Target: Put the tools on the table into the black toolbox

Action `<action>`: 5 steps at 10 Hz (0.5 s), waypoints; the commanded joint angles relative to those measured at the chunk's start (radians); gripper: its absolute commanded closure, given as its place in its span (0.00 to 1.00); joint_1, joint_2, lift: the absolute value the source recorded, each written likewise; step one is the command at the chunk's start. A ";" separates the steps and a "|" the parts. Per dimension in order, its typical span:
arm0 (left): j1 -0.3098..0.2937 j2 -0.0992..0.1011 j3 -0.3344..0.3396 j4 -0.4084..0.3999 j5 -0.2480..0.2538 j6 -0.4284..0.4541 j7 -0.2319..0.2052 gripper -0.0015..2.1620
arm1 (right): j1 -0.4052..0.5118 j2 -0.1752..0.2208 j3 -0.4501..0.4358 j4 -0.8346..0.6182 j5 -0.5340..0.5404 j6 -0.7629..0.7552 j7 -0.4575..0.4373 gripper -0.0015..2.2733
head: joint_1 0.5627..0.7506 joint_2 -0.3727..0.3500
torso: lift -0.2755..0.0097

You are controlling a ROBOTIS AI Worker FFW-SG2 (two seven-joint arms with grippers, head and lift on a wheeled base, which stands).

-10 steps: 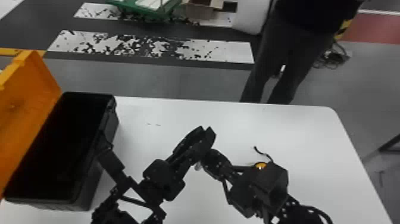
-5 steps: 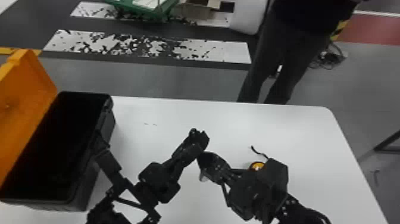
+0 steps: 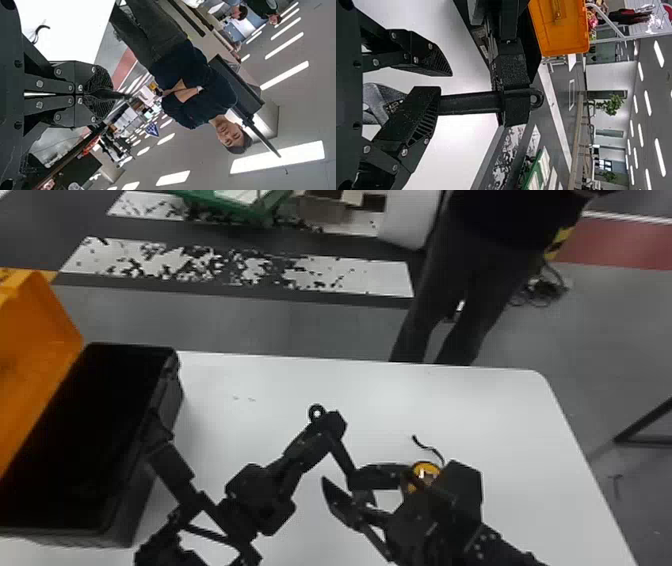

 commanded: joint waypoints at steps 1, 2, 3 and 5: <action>0.004 0.001 0.006 0.003 0.001 0.000 0.000 0.98 | 0.015 0.000 -0.012 -0.015 -0.011 0.020 0.000 0.02 | 0.70 0.37 | 0.83; 0.007 0.001 0.018 0.003 0.001 0.000 0.000 0.98 | 0.026 0.000 -0.038 -0.022 -0.055 0.020 0.000 0.02 | 0.70 0.37 | 0.83; 0.012 0.001 0.031 0.001 -0.004 -0.003 0.000 0.98 | 0.037 0.000 -0.061 -0.036 -0.080 0.023 0.000 0.02 | 0.70 0.37 | 0.83; 0.022 0.001 0.055 -0.002 -0.019 -0.015 0.003 0.98 | 0.063 0.001 -0.125 -0.054 -0.150 0.017 0.000 0.02 | 0.70 0.35 | 0.83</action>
